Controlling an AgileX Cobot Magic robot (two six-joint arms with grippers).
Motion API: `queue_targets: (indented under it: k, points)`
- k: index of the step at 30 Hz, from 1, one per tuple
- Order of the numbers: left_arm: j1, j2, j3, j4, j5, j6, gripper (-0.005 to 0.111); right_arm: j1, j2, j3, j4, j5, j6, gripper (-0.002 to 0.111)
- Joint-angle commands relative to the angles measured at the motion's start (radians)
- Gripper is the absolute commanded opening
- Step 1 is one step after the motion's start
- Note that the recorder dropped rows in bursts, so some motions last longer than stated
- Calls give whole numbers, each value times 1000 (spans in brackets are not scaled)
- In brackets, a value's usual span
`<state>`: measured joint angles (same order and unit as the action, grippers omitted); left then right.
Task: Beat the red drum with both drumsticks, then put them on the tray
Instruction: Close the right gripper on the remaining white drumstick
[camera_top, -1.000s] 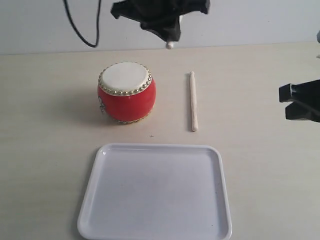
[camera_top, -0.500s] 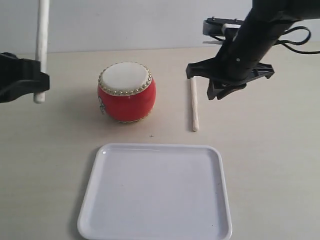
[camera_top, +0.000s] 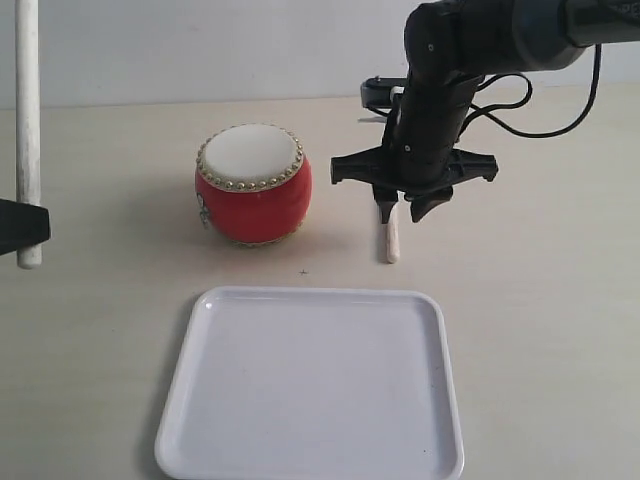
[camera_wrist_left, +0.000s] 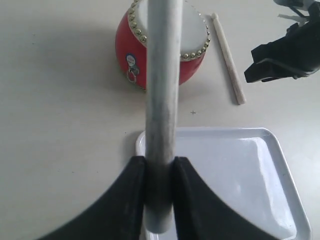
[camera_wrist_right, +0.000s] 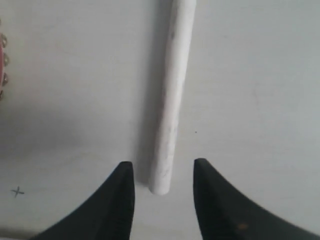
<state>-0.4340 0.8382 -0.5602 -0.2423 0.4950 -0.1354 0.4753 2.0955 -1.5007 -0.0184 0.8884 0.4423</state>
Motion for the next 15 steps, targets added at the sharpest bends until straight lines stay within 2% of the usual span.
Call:
queue_targets:
  k: [1,15]
  points:
    - [4,-4,26,3,-43,27,0,1,19,-6,-26,-6,33,39]
    - [4,-4,48,3,-65,31,0,8,71,-8,-14,-16,37,41]
